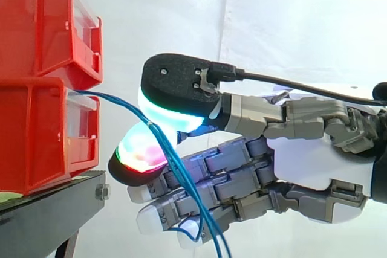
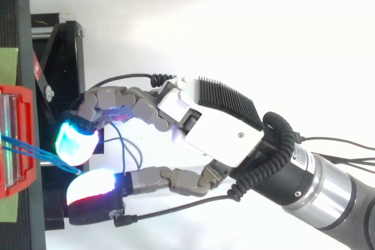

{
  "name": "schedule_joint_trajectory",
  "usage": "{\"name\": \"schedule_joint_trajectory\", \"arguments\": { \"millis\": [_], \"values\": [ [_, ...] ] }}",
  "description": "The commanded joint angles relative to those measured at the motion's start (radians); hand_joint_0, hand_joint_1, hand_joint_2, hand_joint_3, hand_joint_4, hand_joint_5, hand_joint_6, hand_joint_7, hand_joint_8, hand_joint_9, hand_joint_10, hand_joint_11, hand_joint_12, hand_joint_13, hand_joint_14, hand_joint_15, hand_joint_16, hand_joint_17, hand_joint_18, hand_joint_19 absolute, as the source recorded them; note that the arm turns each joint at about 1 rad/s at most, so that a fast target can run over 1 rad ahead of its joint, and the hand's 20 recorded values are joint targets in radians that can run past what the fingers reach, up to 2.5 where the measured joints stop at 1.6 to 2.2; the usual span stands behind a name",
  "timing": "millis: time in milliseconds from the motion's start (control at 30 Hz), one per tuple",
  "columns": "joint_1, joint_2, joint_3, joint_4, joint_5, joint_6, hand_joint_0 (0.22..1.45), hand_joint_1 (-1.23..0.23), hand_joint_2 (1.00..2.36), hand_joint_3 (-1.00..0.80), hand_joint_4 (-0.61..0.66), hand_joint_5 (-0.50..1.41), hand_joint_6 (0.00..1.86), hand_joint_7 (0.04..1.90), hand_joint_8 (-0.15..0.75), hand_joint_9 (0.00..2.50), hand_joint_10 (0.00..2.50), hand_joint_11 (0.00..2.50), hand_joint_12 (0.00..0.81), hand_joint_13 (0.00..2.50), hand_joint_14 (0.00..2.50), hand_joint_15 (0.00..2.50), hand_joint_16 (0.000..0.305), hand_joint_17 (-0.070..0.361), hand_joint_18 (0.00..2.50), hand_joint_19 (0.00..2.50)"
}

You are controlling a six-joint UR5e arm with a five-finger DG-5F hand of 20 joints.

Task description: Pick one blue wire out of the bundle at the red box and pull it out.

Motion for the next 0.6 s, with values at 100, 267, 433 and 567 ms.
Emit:
{"name": "schedule_joint_trajectory", "arguments": {
  "millis": [100, 267, 433, 567],
  "values": [
    [0.000, -0.002, 0.001, 0.000, -0.002, 0.002, 0.53, -0.74, 1.00, -0.47, 0.31, -0.15, 0.61, 1.12, 0.382, 0.71, 0.01, 0.41, 0.458, 0.80, 0.01, 0.40, 0.063, 0.142, 0.76, 0.55],
    [0.000, -0.002, 0.001, -0.006, -0.006, 0.007, 0.55, -0.75, 1.00, -0.45, 0.31, -0.15, 0.62, 1.11, 0.379, 0.71, 0.01, 0.41, 0.454, 0.80, 0.01, 0.40, 0.062, 0.140, 0.76, 0.55],
    [0.000, -0.002, 0.001, -0.003, -0.006, 0.004, 0.57, -0.76, 1.01, -0.39, 0.29, -0.16, 0.69, 1.01, 0.374, 0.72, 0.01, 0.42, 0.446, 0.80, 0.01, 0.40, 0.061, 0.137, 0.76, 0.54],
    [0.002, -0.002, 0.001, -0.002, -0.006, -0.002, 0.60, -0.74, 1.01, -0.31, 0.27, -0.17, 0.75, 0.96, 0.370, 0.72, 0.01, 0.41, 0.441, 0.81, 0.01, 0.40, 0.060, 0.134, 0.77, 0.54]
  ]
}}
